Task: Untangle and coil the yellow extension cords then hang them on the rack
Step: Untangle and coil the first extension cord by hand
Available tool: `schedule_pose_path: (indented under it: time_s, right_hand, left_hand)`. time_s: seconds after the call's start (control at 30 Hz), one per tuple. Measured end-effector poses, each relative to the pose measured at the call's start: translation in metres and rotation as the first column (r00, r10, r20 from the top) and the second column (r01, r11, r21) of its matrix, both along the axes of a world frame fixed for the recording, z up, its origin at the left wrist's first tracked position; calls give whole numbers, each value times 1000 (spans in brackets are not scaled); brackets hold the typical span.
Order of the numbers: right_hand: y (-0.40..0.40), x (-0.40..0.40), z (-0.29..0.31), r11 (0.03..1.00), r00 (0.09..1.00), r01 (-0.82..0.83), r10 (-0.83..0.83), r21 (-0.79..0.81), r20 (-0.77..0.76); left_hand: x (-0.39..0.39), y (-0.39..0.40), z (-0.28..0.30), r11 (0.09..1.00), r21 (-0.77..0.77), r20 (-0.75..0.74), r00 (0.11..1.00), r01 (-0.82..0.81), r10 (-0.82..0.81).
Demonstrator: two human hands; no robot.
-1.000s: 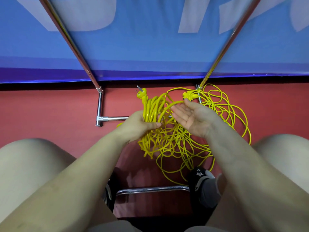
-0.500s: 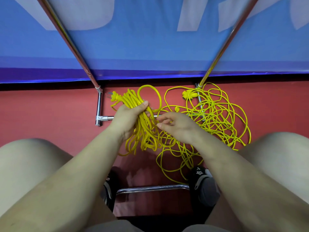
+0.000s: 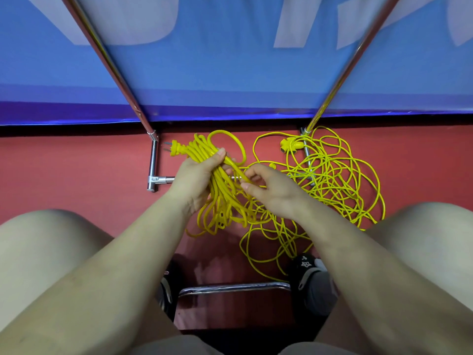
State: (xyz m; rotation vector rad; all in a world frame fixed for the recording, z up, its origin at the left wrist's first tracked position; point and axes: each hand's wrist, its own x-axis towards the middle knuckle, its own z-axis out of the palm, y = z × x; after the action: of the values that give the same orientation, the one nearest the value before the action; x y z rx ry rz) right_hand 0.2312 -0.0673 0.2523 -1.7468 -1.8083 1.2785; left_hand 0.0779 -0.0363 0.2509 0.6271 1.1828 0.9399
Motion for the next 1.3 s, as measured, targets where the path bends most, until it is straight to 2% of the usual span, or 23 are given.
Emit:
schedule_pose_path:
  time_s: [0.17,0.27,0.37,0.47,0.57,0.67,0.77,0.87,1.0,1.1,1.23,1.3]
  right_hand:
    - [2,7,2,997,992,-68,70,-23,107]
    - [2,14,1,982,945,-132,166,-137,281]
    - [1,19,0,972,926,-142,198,-189,320]
    - [3,23,5,984,952,-111,145,-140,269]
    - [6,28,7,998,983,-26,35,-53,181]
    - [9,27,13,989,990,101,-111,-108,-83]
    - [11,23,23,942,890,223,-301,-250,-342]
    - [14,23,30,880,753,335,-466,-338,-465]
    - [17,23,30,790,593,415,-611,-451,-524]
    - [19,23,29,707,433,447,-707,-547,-559]
    - [22,22,26,608,270,454,-790,-651,-550]
    - [24,23,27,554,161,450,-822,-700,-547]
  left_hand:
    - [-8,5,-10,995,26,-104,990,-93,95]
    - [-11,9,-11,986,65,-115,980,-155,162]
    - [-15,11,-9,972,89,-121,966,-220,229]
    - [-20,14,-10,967,89,-150,956,-239,250]
    - [-23,15,-9,960,66,-118,953,-273,279]
    - [-21,14,-7,964,36,-142,954,-262,264]
    - [-15,11,-6,983,10,-92,979,-184,184]
    - [-11,8,-3,996,-12,-29,996,-88,87]
    - [-8,5,1,999,-10,-76,997,35,-35]
    - [-4,1,3,987,-12,-104,981,163,-163]
    - [-1,-5,4,935,14,-178,921,353,-345]
    - [-1,-9,4,901,13,-218,881,433,-420]
